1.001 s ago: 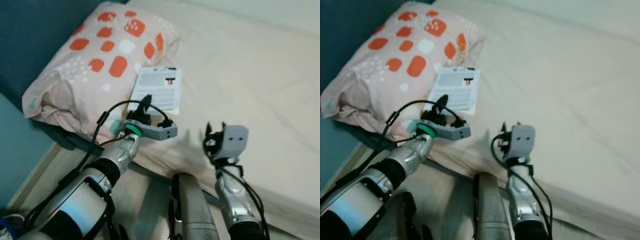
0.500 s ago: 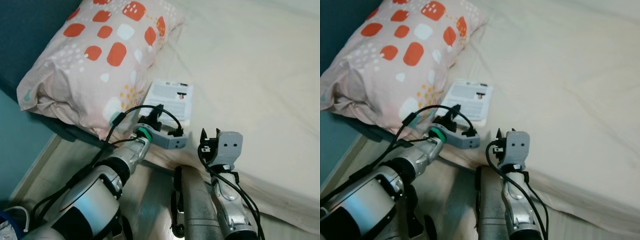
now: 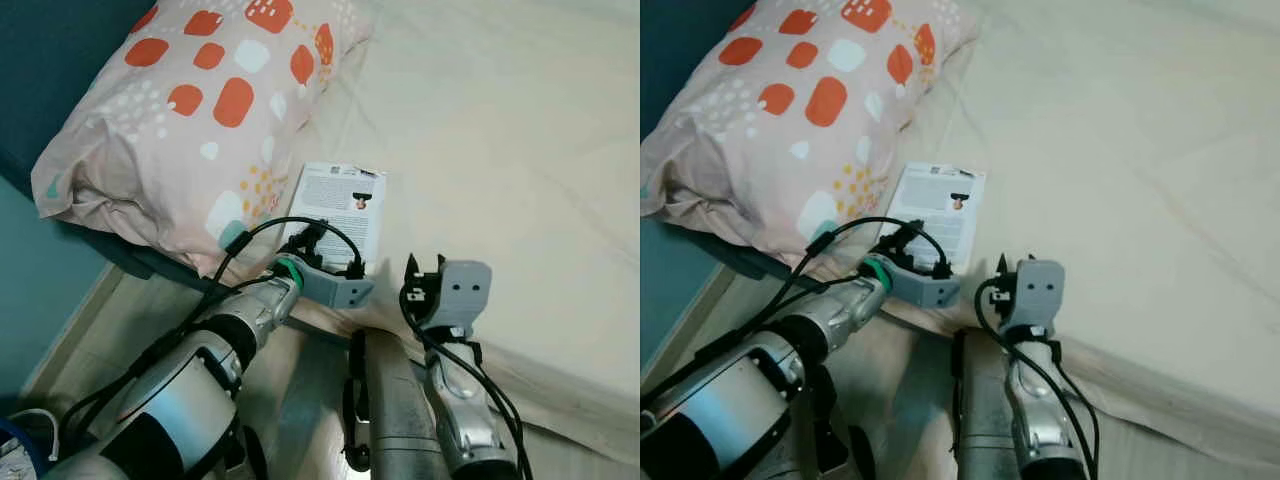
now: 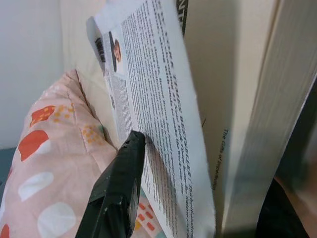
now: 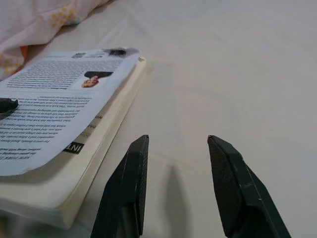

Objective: Clean up the room

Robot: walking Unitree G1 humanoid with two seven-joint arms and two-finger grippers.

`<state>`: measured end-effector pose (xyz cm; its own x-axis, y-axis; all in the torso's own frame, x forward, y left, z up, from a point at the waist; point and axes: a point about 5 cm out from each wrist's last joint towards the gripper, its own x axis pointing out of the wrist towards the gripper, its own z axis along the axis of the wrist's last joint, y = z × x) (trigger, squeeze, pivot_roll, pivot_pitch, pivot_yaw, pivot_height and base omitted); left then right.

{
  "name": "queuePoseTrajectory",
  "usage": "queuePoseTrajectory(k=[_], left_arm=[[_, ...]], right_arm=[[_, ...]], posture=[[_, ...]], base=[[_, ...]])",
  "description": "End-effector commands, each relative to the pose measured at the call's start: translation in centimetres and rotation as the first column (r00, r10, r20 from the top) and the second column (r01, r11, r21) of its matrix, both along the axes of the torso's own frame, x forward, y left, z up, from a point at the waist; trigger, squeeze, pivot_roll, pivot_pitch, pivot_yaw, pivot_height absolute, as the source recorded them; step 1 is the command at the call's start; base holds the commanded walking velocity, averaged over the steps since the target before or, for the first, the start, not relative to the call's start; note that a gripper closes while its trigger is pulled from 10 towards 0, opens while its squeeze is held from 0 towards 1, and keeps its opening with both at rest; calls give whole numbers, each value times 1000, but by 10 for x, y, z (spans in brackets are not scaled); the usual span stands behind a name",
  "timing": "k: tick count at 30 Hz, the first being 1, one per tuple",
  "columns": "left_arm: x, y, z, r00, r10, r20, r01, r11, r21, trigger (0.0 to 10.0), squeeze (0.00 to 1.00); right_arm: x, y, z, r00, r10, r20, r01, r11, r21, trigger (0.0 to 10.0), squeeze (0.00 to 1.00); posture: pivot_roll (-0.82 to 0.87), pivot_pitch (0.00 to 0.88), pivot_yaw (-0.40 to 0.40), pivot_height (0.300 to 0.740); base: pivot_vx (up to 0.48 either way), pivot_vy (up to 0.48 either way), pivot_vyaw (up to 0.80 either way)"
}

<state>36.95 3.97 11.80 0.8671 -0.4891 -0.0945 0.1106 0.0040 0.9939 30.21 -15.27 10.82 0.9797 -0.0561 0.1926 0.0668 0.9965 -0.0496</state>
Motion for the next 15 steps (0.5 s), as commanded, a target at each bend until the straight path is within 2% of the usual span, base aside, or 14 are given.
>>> queuePoseTrajectory(k=[1, 4, 5, 6, 10, 13, 14, 15], left_arm=[[-1, 4, -3, 999, -26, -26, 27, 1000, 11, 10000, 0], [-1, 15, -4, 996, -64, -64, 66, 997, 38, 10000, 0], [-2, 29, -8, 991, -80, -108, 87, 995, 57, 10000, 0], [-2, 29, -8, 991, -80, -108, 87, 995, 57, 10000, 0], [-14, 78, -26, 965, -65, -255, 88, 993, 79, 10000, 0], [-17, 83, -28, 960, -64, -273, 89, 993, 80, 10000, 0], [-26, 88, -34, 942, -79, -326, 102, 994, 51, 10000, 0], [-26, 88, -34, 942, -79, -326, 102, 994, 51, 10000, 0]], right_arm=[[-3, -4, -12, 999, -13, -51, 13, 1000, -7, 10000, 0], [-1, -5, -11, 999, -13, -51, 13, 1000, -8, 10000, 0], [1, -5, -11, 999, -11, -50, 11, 1000, -8, 10000, 0], [1, -5, -11, 999, -11, -50, 11, 1000, -8, 10000, 0], [7, -4, -9, 999, -5, -43, 5, 1000, -5, 10000, 0], [7, -4, -9, 999, -4, -42, 4, 1000, -5, 10000, 0], [8, -5, -9, 999, -1, -42, 0, 1000, -8, 10000, 0], [8, -5, -9, 999, -1, -42, 0, 1000, -8, 10000, 0]], posture=[[-185, 283, 100, 575], [-181, 277, 100, 575], [-161, 245, 100, 575], [-161, 245, 100, 575], [-143, 220, 96, 575], [-143, 220, 96, 575], [-132, 205, 88, 575], [-132, 205, 88, 575]], base=[[0, 0, 0], [0, 0, 0], [0, 0, 0], [0, 0, 0], [0, 0, 0], [0, 0, 0], [0, 0, 0], [0, 0, 0]])
